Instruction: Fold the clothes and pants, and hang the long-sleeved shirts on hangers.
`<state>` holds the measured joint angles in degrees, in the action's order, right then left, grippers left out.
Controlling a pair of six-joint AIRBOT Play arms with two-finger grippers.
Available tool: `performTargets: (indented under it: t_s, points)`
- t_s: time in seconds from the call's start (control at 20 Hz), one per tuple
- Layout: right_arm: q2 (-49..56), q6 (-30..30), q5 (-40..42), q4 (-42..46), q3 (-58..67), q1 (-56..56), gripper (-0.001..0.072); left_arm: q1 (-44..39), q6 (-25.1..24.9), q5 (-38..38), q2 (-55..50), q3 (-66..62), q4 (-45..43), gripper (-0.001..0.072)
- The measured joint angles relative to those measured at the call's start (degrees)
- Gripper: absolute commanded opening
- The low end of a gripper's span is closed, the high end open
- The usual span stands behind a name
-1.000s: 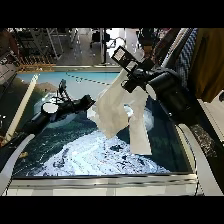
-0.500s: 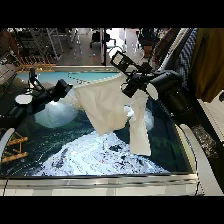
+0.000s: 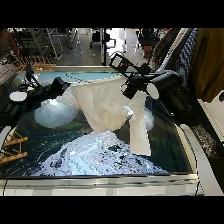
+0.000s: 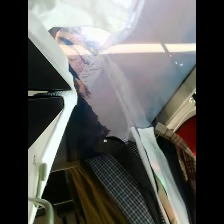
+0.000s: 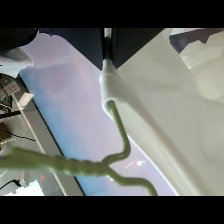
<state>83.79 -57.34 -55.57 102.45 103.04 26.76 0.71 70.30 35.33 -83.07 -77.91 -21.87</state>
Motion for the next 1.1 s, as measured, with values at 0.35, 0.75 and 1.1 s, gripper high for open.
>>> performTargets:
  t_s: [0.35,0.75,1.1]
  points:
    - [0.0,3.5,-2.2,-2.8,0.0,0.0,0.0009,0.0,0.0,1.6,-1.0,-0.6,0.9,0.0012]
    - [0.5,1.9,-5.5,4.0,0.0,0.0,0.0009,1.1,-2.3,7.1,-1.0,-0.8,1.6,0.0012]
    - [2.8,4.4,-8.1,11.8,-2.3,0.1,0.0008,3.8,-6.0,9.4,0.4,-1.0,1.9,0.0012]
